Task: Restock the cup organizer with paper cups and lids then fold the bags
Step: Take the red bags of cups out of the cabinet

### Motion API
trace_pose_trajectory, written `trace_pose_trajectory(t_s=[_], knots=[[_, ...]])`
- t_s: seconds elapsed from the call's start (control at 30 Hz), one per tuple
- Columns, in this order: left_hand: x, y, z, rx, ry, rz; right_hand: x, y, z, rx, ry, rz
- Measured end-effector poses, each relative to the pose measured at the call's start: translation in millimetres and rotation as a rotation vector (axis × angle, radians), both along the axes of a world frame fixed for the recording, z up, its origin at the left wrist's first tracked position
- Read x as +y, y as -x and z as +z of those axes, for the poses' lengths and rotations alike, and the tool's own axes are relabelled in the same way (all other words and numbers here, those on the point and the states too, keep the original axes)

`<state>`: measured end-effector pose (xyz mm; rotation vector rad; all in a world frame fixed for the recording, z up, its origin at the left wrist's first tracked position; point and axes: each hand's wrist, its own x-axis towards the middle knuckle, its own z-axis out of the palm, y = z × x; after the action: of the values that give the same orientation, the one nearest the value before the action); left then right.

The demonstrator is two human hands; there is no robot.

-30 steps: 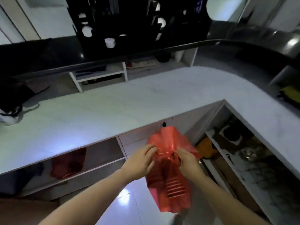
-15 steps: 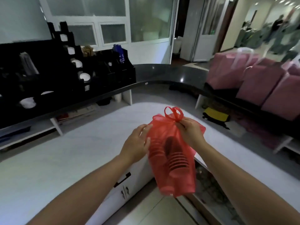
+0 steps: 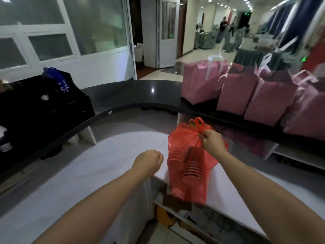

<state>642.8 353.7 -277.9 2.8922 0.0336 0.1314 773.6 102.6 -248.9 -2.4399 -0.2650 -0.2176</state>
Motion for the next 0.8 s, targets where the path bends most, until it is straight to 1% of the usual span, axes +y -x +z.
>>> trace_pose_trajectory(t_s=[0.07, 0.17, 0.23, 0.33, 0.43, 0.5, 0.57, 0.67, 0.8], knots=[[-0.4, -29.7, -0.5, 0.026, -0.026, -0.049, -10.5, -18.9, -7.0, 0.09, 0.014, -0.063], [-1.1, -73.4, 0.0, 0.045, -0.05, -0.136, -25.4, -38.4, -19.1, 0.157, 0.0, -0.159], [-7.8, -96.6, -5.7, 0.089, -0.083, -0.206, -38.0, -46.2, -28.9, 0.21, -0.013, -0.215], [-27.1, -121.0, -15.4, 0.142, -0.14, -0.299, -56.2, -50.6, -32.2, 0.297, 0.081, -0.239], [-41.5, -140.5, -27.1, 0.156, -0.156, -0.348, -65.2, -51.3, -27.3, 0.294, 0.175, -0.288], [-47.9, -147.2, -33.6, 0.159, -0.183, -0.356, -65.6, -49.4, -24.1, 0.277, 0.235, -0.256], [-52.6, -150.4, -36.9, 0.166, -0.178, -0.358, -62.7, -46.7, -22.7, 0.276, 0.284, -0.161], [-56.7, -153.1, -37.5, 0.166, -0.119, -0.361, -53.6, -44.0, -23.2, 0.248, 0.306, -0.036], [-53.6, -153.2, -37.9, 0.188, -0.088, -0.368, -29.6, -41.2, -30.4, 0.244, 0.316, 0.057]])
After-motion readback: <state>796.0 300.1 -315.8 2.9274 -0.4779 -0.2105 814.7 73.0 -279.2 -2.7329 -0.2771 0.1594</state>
